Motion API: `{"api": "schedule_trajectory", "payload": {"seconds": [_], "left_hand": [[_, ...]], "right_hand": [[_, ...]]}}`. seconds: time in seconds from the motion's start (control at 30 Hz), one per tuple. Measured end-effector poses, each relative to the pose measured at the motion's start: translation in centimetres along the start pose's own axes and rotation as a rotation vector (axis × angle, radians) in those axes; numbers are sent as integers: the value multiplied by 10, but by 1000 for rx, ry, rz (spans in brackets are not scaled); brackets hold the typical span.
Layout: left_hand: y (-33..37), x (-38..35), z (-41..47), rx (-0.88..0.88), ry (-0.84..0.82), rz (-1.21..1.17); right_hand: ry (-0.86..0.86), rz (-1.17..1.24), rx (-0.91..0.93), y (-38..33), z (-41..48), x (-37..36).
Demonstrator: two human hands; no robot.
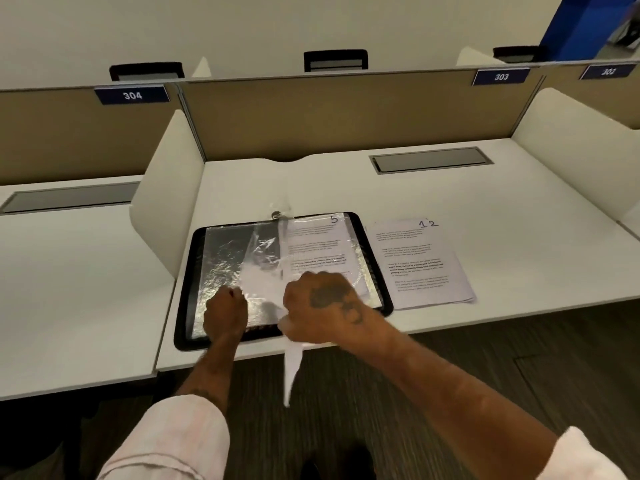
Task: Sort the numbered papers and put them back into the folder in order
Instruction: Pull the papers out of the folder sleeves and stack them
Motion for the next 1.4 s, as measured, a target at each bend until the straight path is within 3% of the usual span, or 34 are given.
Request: {"api": "schedule_trajectory", "payload": {"seconds": [0.03, 0.1, 0.17, 0.3, 0.5, 0.7, 0.8, 1.03, 1.2, 1.27, 1.33, 1.4], "left_hand": [[-11, 3, 4, 15, 18, 9], [-33, 4, 10, 34, 4, 1], [-60, -1, 15, 88, -25, -6], [-93, -4, 19, 228, -24, -123], [-132, -2, 40, 389, 69, -295], [-97, 15, 29, 119, 18, -260], [-102, 8, 35, 120, -45, -188], [-109, 4, 44, 198, -68, -167], [-100, 5, 42, 186, -31, -106], [-85, 8, 40, 94, 14, -49], [-62, -1, 39, -128, 21, 119], [-32, -26, 32, -384, -26, 222]], "right_hand": [[-95, -10, 25, -11, 10, -1], [-67, -10, 212, -21, 39, 19], [10, 78, 173, 2, 63, 56], [58, 408, -94, 102, 96, 77], [179, 933, -572, 266, 89, 27], [282, 1240, -962, 348, 43, -58], [325, 1323, -1083, 369, 26, -98], [489, 1317, -1319, 392, -1, -150], [454, 1265, -1410, 393, -11, -166], [390, 1092, -1482, 393, -22, -165], [333, 747, -1484, 388, -28, -153], [351, 489, -1305, 359, -10, -135]]}}
Point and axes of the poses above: each hand's wrist, its own z-axis towards the middle knuckle, its own x-axis out of the back of the hand, y = z × x, the point moved 10 cm from there along z, towards the middle knuckle, and after that the axes turned 4 degrees about y, right-handed, at the moved point
